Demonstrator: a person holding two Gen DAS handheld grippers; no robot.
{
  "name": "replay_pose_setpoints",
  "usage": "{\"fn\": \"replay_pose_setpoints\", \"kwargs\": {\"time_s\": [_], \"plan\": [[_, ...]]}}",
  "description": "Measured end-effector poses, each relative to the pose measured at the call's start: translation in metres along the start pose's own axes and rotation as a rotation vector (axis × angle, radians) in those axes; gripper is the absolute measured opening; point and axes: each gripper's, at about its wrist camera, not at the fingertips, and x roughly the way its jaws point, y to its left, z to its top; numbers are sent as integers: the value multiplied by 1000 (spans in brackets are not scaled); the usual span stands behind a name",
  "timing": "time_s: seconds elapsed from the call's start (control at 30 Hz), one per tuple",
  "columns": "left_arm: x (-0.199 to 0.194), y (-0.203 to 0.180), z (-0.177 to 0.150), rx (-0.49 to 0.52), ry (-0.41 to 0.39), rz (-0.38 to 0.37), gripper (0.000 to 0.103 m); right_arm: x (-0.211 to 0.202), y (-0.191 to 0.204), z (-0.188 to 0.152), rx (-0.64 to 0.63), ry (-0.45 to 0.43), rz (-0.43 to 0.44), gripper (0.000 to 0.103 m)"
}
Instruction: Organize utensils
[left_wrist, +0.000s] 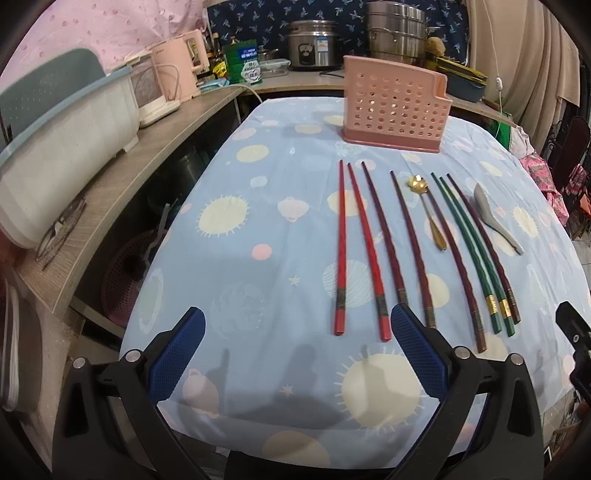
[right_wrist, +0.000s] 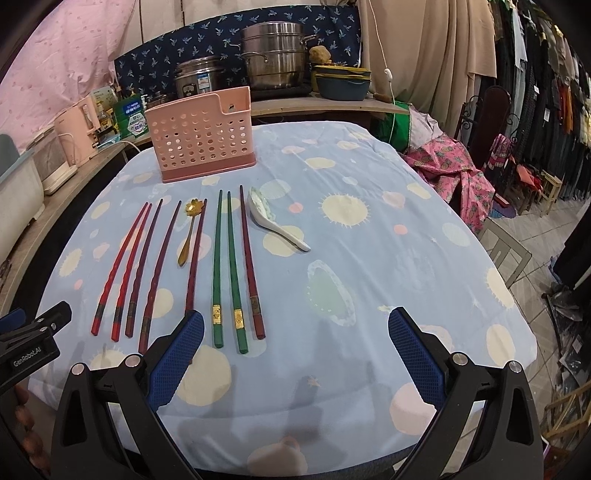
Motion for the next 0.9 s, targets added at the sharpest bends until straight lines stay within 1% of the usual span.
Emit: {"fn": "replay_pose_setpoints", "kwargs": {"time_s": [0.17,0.27,0.37,0.53,0.57,0.77,0.83,0.87,0.9], "plan": [[15,7,-2,-15,37,1,96,6,-6,1,22,15,1,96],[23,4,-3,-4,53,-6,94,11,-4,3,13,20,2,96],[32,-1,-3,14,75,-17,88,15,-3,5,6,28,2,96],[51,-5,-2,23,123,-35,72,24,-3,9,2,42,-2,96],[53,-6,-1,24,128,-34,71,26,-4,10,4,44,-4,96],[62,-9,5,28,147,-52,50,37,-5,18,4,55,-8,96],[62,-10,7,33,149,-65,35,42,-6,21,4,56,-7,96],[62,-10,8,34,149,-70,31,44,-6,23,4,54,-5,95],[62,-10,8,38,150,-76,24,47,-6,24,2,51,-2,94]]}}
